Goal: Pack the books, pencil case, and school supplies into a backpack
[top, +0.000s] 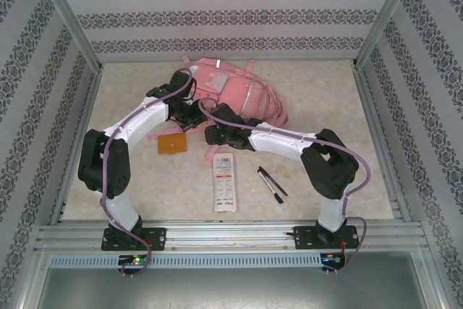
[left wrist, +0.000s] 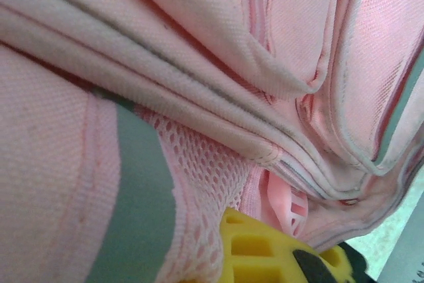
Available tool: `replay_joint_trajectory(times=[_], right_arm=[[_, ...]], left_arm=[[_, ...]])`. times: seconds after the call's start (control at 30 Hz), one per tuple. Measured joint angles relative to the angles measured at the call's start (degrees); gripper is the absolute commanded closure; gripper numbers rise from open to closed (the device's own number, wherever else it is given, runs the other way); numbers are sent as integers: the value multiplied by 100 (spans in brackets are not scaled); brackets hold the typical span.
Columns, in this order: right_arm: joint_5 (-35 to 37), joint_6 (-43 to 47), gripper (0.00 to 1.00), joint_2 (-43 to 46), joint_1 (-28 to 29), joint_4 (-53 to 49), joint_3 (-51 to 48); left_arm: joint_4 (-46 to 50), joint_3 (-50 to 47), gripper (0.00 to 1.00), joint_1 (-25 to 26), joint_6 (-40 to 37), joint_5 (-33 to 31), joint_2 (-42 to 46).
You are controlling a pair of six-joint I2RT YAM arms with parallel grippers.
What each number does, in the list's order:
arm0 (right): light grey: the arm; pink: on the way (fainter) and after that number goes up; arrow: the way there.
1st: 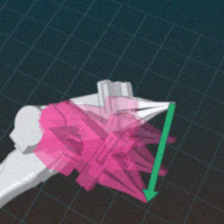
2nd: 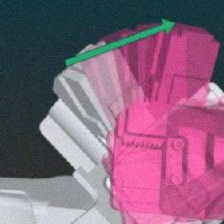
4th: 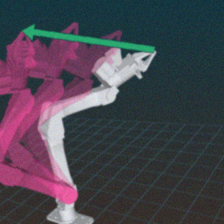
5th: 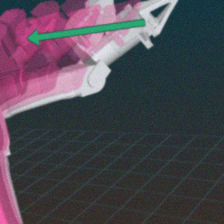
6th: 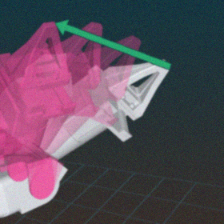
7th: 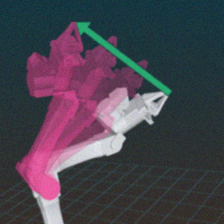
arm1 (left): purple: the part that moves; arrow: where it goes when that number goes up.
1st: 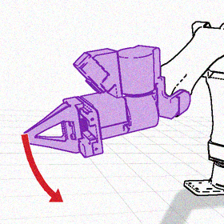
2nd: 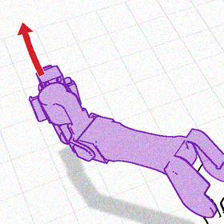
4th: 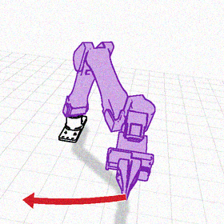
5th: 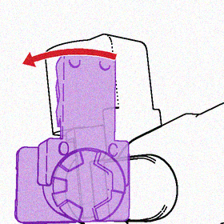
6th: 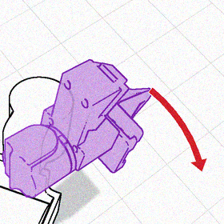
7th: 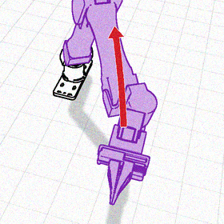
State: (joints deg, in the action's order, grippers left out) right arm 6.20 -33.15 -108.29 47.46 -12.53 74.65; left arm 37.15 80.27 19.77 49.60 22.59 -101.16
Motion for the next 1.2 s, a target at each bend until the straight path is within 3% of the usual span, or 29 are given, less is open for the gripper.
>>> replay_joint_trajectory(times=[0.23,0.3,0.47,0.6,0.93,1.2], right_arm=[[1040,-804,92,-387,428,-345,540],[1316,-966,99,-382,494,-455,599],[1703,-1169,100,-345,542,-586,575],[1545,-1108,100,-13,483,-234,109],[-107,-684,100,876,-140,321,-1016],[-828,-308,100,1784,-726,422,-1974]], left_arm=[[-4,0,100,0,66,186,2],[-7,0,100,0,66,229,7],[-4,11,100,2,52,289,9],[22,68,100,-2,-2,295,9],[245,120,100,-195,-382,337,9],[321,136,100,-339,-990,417,7]])
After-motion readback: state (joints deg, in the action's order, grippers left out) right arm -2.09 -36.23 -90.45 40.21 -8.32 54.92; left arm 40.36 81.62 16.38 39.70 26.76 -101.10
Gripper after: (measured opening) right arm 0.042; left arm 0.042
